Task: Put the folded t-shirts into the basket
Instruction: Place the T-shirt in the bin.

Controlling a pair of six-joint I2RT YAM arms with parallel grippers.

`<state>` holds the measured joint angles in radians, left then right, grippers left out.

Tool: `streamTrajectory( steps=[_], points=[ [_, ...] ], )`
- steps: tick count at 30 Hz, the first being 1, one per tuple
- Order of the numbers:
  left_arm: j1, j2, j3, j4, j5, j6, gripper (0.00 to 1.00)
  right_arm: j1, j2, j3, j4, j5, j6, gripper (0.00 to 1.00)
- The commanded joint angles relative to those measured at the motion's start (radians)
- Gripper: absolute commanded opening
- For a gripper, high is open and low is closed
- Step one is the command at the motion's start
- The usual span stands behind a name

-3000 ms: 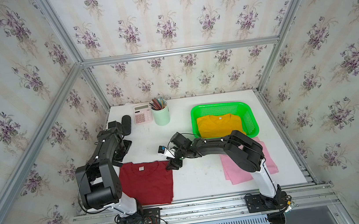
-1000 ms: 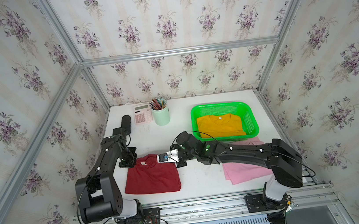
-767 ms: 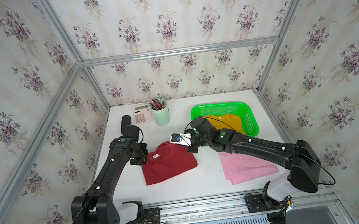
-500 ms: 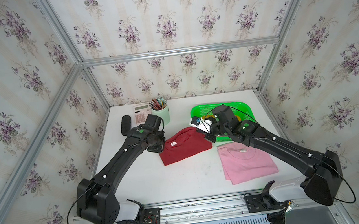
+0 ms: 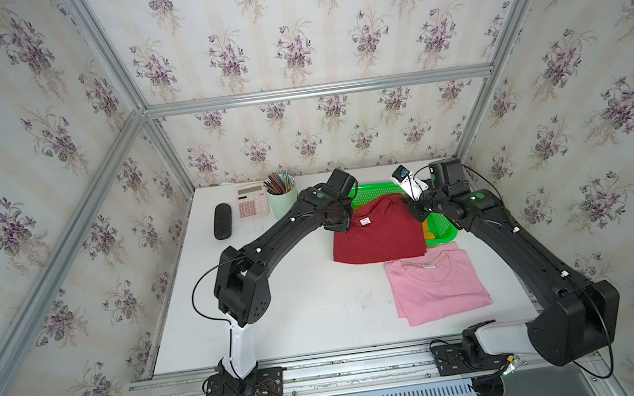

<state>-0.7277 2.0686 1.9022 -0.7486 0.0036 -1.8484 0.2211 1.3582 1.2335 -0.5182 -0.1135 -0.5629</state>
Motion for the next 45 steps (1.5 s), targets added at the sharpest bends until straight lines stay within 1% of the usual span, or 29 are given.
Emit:
streamTrajectory(
  steps=[1, 2, 3, 5, 10, 12, 14, 15, 18, 20, 23, 25, 27, 29, 30, 31, 36, 37, 38, 42, 45],
  points=[
    [0.010, 0.088, 0.059, 0.089, -0.034, 0.022, 0.00, -0.033, 0.036, 0.001, 0.113, 0.068, -0.002, 0.00],
    [0.014, 0.128, 0.097, 0.120, -0.042, 0.073, 0.00, -0.043, 0.052, 0.001, 0.139, 0.079, 0.002, 0.00],
    [0.016, 0.171, 0.152, 0.114, -0.054, 0.107, 0.00, -0.055, 0.070, 0.002, 0.163, 0.087, 0.005, 0.00],
    [0.016, 0.243, 0.235, 0.017, -0.062, 0.099, 0.00, -0.073, 0.108, 0.004, 0.207, 0.099, 0.008, 0.00],
    [0.016, 0.287, 0.189, 0.102, -0.058, 0.050, 0.00, -0.097, 0.194, -0.010, 0.318, 0.115, 0.020, 0.00],
    [0.016, 0.295, 0.186, 0.120, -0.073, 0.052, 0.00, -0.098, 0.222, -0.026, 0.355, 0.114, 0.018, 0.00],
    [0.017, 0.306, 0.204, 0.125, -0.097, 0.070, 0.04, -0.100, 0.250, -0.035, 0.362, 0.107, 0.014, 0.00],
    [0.019, 0.312, 0.217, 0.117, -0.106, 0.075, 0.05, -0.099, 0.263, -0.041, 0.356, 0.089, 0.009, 0.00],
    [0.021, 0.321, 0.235, 0.076, -0.127, 0.074, 0.04, -0.100, 0.265, -0.090, 0.370, 0.055, 0.014, 0.00],
    [0.026, 0.325, 0.233, 0.070, -0.151, 0.077, 0.04, -0.100, 0.258, -0.134, 0.405, 0.067, 0.017, 0.00],
    [0.034, 0.347, 0.254, 0.090, -0.159, 0.090, 0.03, -0.105, 0.265, -0.146, 0.403, 0.072, 0.009, 0.00],
    [0.034, 0.377, 0.287, 0.104, -0.161, 0.117, 0.06, -0.110, 0.271, -0.141, 0.392, 0.065, 0.008, 0.00],
    [0.034, 0.402, 0.327, 0.083, -0.164, 0.132, 0.09, -0.114, 0.270, -0.144, 0.394, 0.065, 0.009, 0.00],
    [0.034, 0.405, 0.326, 0.092, -0.164, 0.135, 0.10, -0.122, 0.264, -0.147, 0.393, 0.065, 0.009, 0.00],
    [0.035, 0.402, 0.319, 0.106, -0.169, 0.143, 0.12, -0.127, 0.259, -0.148, 0.395, 0.061, 0.008, 0.00],
    [0.036, 0.399, 0.319, 0.125, -0.174, 0.156, 0.17, -0.132, 0.254, -0.149, 0.396, 0.057, 0.008, 0.00],
    [0.036, 0.386, 0.323, 0.208, -0.206, 0.218, 0.52, -0.146, 0.258, -0.137, 0.401, 0.040, -0.011, 0.00],
    [0.036, 0.380, 0.315, 0.224, -0.212, 0.228, 0.54, -0.147, 0.260, -0.134, 0.405, 0.037, -0.016, 0.00],
    [0.036, 0.373, 0.306, 0.241, -0.217, 0.233, 0.60, -0.146, 0.262, -0.131, 0.412, 0.037, -0.019, 0.00],
    [0.039, 0.335, 0.238, 0.315, -0.225, 0.241, 0.71, -0.147, 0.285, -0.102, 0.427, 0.035, -0.031, 0.00],
    [0.040, 0.310, 0.209, 0.359, -0.236, 0.271, 0.74, -0.151, 0.323, -0.057, 0.432, 0.033, -0.021, 0.00]
  ],
)
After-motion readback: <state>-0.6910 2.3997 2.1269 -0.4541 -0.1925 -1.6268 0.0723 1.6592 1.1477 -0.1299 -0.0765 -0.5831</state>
